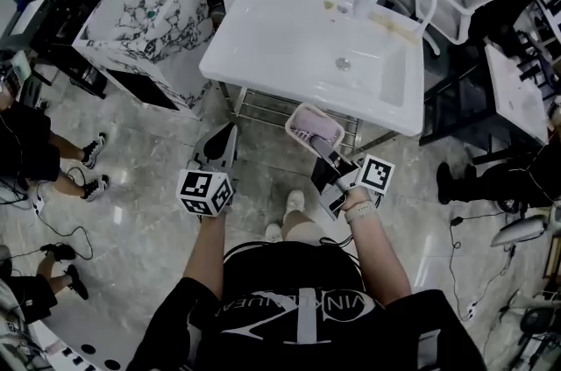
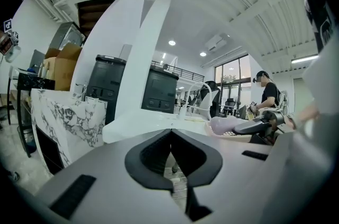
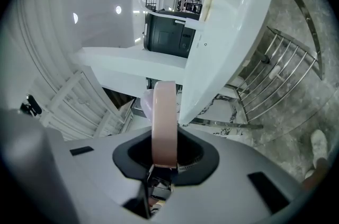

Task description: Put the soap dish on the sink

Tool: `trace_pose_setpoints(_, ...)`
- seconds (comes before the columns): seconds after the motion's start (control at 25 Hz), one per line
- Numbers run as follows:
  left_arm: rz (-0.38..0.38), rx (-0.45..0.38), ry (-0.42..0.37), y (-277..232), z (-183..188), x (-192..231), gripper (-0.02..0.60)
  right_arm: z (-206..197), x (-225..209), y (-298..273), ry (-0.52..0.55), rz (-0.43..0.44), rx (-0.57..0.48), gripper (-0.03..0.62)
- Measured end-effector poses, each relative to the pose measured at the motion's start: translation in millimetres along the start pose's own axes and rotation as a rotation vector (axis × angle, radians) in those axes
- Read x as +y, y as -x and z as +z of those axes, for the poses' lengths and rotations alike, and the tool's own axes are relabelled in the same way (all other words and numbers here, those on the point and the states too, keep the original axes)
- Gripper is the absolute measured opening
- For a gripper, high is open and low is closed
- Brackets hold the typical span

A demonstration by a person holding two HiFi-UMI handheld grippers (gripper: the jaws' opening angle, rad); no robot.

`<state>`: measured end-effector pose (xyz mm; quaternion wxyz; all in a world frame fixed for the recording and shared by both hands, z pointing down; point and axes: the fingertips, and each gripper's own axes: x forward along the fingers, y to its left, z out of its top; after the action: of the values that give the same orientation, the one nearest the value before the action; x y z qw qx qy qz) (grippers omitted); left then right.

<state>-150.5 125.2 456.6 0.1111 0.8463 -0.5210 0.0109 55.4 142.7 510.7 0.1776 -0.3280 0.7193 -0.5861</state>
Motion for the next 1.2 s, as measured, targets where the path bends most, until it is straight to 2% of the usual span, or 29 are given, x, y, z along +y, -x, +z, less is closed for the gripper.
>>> trace_pose_setpoints(0.32, -0.006, 0.006, -0.015, -39.2, 8.9, 24.8, 0.017, 36.5, 2.8, -41.6, 0.007, 0.04, 0.005, 0.072)
trace_pose_setpoints(0.6, -0.023, 0.005, -0.027, -97.0, 27.5, 42.3, 0.015, 74.0, 3.9, -85.1, 0.016, 0.049, 0.053, 0.072)
trace_pose_setpoints(1.2, -0.036, 0.036, -0.01, -213.0, 37.9, 73.1, 0.015, 160.4, -26.1, -155.9, 0.001, 0.008, 0.084, 0.072)
